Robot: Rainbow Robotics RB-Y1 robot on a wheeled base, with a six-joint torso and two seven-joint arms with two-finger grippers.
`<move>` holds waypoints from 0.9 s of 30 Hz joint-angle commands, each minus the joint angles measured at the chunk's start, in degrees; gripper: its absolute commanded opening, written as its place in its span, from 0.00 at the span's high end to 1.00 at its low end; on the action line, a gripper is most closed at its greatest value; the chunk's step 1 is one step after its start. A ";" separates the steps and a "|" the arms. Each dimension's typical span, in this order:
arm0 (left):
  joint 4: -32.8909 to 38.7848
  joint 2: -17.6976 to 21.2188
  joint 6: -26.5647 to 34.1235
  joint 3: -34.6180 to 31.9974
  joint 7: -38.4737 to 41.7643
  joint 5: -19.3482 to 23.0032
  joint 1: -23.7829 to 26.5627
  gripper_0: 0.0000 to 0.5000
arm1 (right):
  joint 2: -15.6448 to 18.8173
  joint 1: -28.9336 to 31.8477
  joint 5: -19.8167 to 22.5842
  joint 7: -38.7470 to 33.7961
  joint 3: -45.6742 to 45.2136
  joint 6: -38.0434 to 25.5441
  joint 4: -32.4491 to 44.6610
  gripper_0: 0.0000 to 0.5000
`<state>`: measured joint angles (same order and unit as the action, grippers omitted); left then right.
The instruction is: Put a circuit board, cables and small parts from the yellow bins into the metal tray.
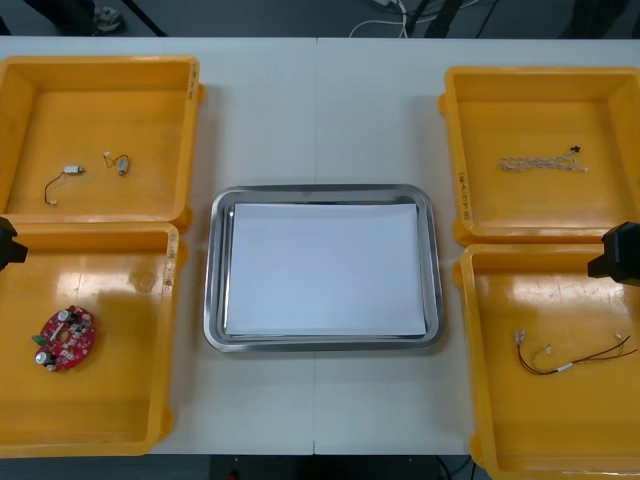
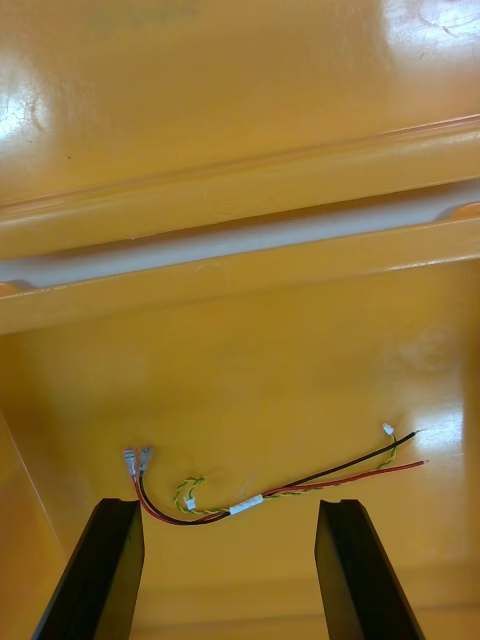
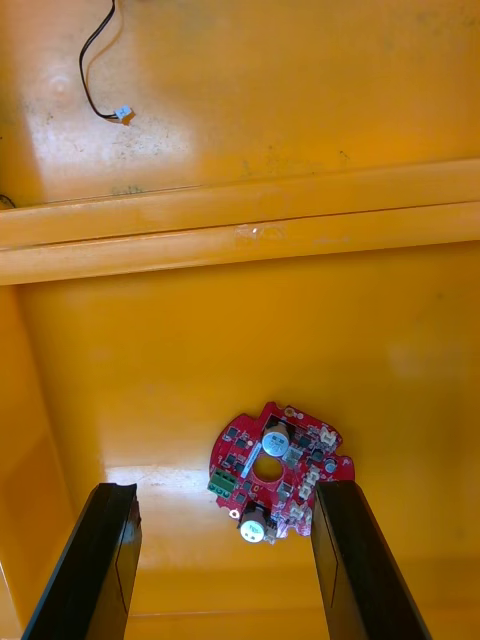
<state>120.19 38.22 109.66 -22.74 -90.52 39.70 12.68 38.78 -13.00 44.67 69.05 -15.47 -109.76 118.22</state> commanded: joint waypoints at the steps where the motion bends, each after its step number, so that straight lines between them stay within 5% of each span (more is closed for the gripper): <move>1: 1.18 -0.60 0.34 -0.99 6.32 -0.59 -0.99 0.00 | -0.20 0.60 0.06 1.00 -1.76 -0.24 1.67 0.00; 27: 1.18 -0.60 0.34 -0.99 6.32 -0.59 -0.99 0.00 | -0.20 0.60 0.06 1.00 -1.76 -0.24 1.67 0.00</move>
<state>120.19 38.22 109.66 -22.74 -90.52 39.70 12.68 38.78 -13.00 44.67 69.05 -15.47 -109.76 118.22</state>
